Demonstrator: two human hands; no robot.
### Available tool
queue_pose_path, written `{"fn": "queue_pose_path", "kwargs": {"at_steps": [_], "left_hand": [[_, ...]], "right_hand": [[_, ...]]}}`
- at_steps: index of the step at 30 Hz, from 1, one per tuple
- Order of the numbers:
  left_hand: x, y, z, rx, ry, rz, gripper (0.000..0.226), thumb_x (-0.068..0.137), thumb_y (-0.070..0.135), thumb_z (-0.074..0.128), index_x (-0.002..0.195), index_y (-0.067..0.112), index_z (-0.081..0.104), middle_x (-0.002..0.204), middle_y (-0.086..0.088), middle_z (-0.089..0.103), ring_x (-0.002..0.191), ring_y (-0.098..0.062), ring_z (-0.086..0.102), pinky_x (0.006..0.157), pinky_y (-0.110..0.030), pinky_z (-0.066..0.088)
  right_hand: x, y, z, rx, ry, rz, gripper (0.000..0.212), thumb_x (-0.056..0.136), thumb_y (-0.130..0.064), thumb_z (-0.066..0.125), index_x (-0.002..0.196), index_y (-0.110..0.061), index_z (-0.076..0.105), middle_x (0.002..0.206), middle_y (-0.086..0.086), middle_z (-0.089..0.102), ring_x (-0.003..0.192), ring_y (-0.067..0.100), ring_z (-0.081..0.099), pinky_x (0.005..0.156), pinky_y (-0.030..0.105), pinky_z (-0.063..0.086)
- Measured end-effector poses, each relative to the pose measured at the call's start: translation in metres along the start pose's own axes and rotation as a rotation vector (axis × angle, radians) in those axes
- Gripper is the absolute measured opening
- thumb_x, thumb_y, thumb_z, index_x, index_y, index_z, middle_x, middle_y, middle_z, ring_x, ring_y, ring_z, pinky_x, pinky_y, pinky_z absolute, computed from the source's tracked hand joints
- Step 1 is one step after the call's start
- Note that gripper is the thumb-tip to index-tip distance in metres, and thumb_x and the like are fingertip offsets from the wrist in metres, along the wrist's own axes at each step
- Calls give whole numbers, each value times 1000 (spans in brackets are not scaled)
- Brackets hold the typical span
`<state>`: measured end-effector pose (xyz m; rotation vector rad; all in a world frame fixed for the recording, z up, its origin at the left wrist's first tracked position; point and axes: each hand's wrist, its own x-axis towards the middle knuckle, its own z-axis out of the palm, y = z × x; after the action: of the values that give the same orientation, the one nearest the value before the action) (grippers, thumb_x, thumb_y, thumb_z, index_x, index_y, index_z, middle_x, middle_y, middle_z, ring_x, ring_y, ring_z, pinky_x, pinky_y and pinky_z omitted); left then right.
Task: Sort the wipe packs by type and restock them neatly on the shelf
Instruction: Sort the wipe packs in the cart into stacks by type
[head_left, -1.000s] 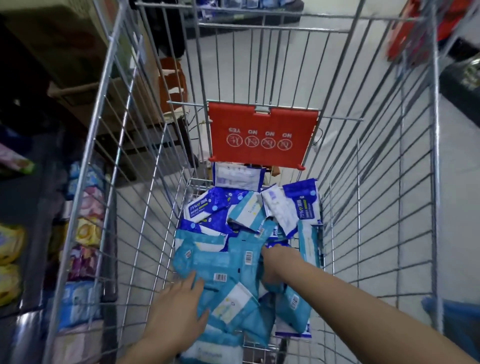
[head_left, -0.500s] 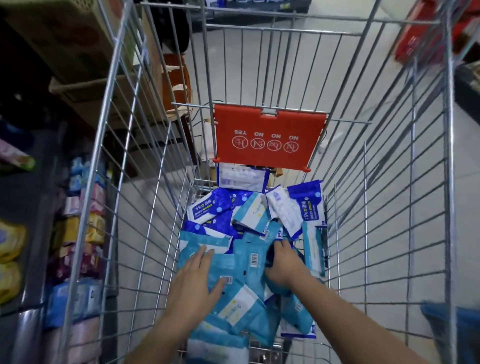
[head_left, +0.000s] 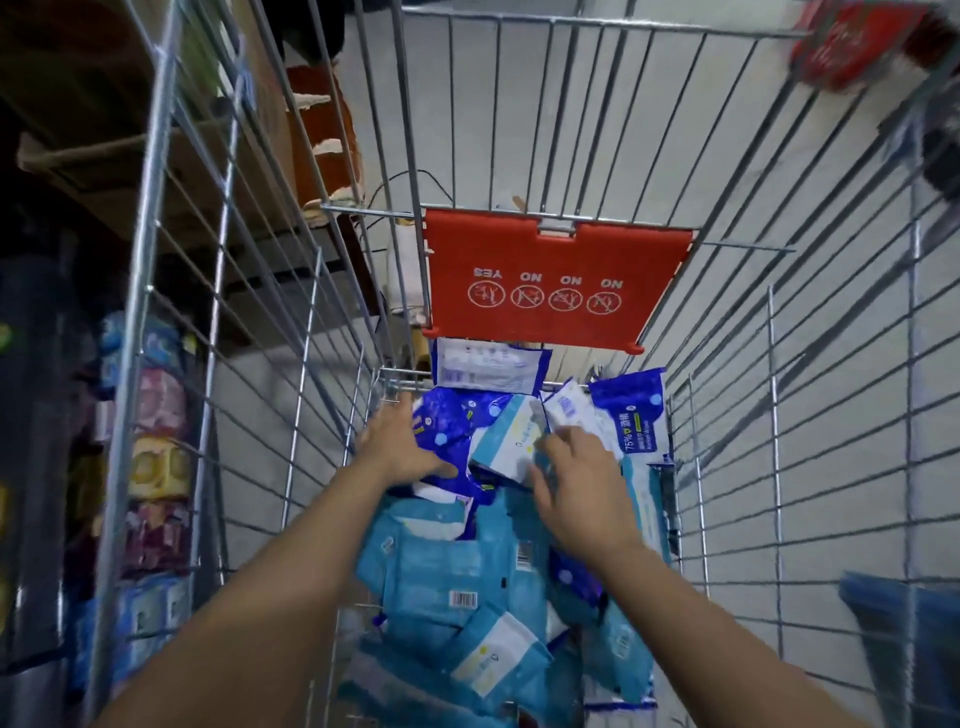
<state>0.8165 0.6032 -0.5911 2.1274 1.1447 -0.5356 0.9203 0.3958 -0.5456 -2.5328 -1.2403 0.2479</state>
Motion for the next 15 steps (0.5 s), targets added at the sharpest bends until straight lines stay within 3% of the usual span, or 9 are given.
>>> {"fn": "queue_pose_path", "kwargs": {"at_steps": [1,3,5,7,11,13,15], "left_hand": [[2,-4,3,28,-31,0,133,45,62,85,150,16,18,152,-11,31,138,-29,31,112,-41,29],[0,-11,13,108,-10,30,125,40,71,79,143,18,32,144,-9,40,131,-29,36,108,-41,34],[-8,-13,20,184,34,77,119,44,76,74,140,19,34,140,-7,41,129,-28,34,106,-43,35],[-19,-12,25,214,79,113,110,46,76,74,135,20,39,133,-3,44,124,-25,36,103,-39,36],[-40,-4,28,251,82,198,94,47,75,72,120,22,49,120,2,50,114,-20,40,95,-33,38],[-52,-4,35,295,68,197,89,48,81,65,114,22,51,117,3,52,113,-20,44,92,-34,40],[-65,-6,43,317,61,191,89,45,88,55,108,25,51,113,5,56,110,-19,49,88,-34,42]], "right_hand": [[18,-4,0,3,-63,10,37,91,-33,53,120,-11,61,122,16,58,113,37,54,90,45,46],[45,-7,5,-56,-313,63,59,97,-50,35,149,-23,28,156,11,25,145,30,16,114,52,17],[54,-11,14,-157,-557,84,73,92,-65,32,153,-31,10,161,3,6,148,25,-6,114,59,2],[46,-14,20,-228,-610,71,79,89,-69,34,153,-30,7,161,3,6,147,25,-10,112,65,2],[9,-16,25,-281,-568,11,68,95,-58,29,153,-27,11,161,5,8,148,28,-4,110,65,-1],[-16,-14,26,-271,-459,-46,56,94,-49,31,145,-26,38,152,7,36,143,31,23,108,66,6],[-42,-11,27,-217,-323,-108,46,87,-44,38,118,-24,66,120,2,65,116,29,57,99,61,23]]}}
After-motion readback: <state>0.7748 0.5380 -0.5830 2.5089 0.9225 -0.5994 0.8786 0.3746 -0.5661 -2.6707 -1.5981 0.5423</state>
